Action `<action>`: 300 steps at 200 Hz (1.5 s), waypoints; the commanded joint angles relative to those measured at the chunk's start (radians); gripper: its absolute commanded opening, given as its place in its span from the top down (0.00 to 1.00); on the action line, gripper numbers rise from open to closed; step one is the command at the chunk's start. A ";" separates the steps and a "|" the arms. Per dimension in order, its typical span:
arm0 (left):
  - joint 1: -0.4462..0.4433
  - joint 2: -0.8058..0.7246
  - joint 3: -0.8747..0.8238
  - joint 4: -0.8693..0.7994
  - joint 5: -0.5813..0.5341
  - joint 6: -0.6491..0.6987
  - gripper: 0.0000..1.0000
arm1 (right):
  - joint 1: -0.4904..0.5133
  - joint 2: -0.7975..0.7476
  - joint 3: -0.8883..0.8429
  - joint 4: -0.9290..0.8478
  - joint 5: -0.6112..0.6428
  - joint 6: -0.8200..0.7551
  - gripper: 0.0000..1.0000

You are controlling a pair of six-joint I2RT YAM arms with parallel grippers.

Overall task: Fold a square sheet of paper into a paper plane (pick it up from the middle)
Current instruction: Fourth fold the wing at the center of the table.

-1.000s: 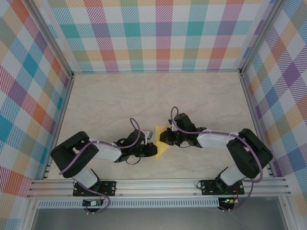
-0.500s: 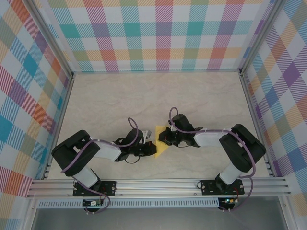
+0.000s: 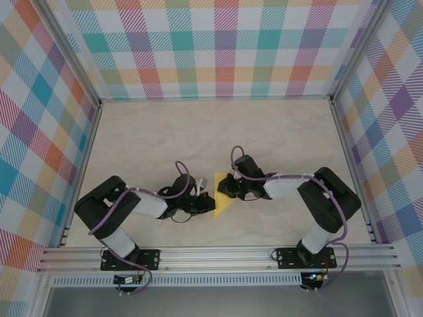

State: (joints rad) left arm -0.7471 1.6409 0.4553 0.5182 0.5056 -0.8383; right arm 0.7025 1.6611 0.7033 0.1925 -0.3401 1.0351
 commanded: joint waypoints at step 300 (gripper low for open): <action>0.015 0.008 0.011 -0.211 -0.060 0.016 0.87 | -0.016 0.136 0.042 -0.035 -0.008 -0.044 0.91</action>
State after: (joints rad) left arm -0.7341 1.6386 0.4854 0.4469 0.5278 -0.8650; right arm 0.6895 1.7721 0.7540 0.1944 -0.3676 1.0092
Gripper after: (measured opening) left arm 0.113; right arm 0.095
